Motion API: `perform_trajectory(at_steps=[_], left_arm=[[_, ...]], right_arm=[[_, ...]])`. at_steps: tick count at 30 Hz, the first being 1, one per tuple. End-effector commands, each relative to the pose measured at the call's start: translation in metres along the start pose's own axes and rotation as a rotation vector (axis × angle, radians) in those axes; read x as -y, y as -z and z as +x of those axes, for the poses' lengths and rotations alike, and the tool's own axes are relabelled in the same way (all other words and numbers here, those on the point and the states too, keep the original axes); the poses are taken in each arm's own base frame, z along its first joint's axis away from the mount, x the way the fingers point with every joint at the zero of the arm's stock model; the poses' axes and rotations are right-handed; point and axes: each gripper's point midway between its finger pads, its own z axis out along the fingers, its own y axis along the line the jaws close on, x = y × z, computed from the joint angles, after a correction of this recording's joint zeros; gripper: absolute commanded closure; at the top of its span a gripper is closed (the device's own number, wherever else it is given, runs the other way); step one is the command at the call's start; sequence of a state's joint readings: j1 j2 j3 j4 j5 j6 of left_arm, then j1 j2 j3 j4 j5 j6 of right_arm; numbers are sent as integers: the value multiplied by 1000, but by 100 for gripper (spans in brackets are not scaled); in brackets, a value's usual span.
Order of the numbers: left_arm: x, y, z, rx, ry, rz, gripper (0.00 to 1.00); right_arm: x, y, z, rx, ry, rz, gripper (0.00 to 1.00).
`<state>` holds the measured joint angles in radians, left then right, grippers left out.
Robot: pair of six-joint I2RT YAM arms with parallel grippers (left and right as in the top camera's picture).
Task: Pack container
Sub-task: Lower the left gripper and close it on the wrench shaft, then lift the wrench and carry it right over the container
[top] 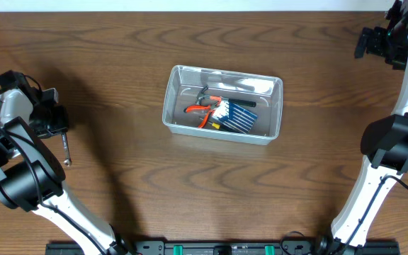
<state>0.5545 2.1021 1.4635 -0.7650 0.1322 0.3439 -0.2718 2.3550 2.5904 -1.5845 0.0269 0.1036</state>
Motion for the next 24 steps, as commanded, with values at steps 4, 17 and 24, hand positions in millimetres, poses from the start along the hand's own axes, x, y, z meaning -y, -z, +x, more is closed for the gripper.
perform_trajectory(at_steps=[4, 17, 24], left_arm=[[1, 1, -4, 8, 24, 13, 93], [16, 75, -41, 185, 22, -17, 94], [87, 143, -55, 360, -97, 138, 94]], right_arm=[[3, 7, -1, 16, -18, 9, 1], [3, 7, -1, 16, -18, 9, 1], [3, 7, -1, 15, -18, 9, 1]])
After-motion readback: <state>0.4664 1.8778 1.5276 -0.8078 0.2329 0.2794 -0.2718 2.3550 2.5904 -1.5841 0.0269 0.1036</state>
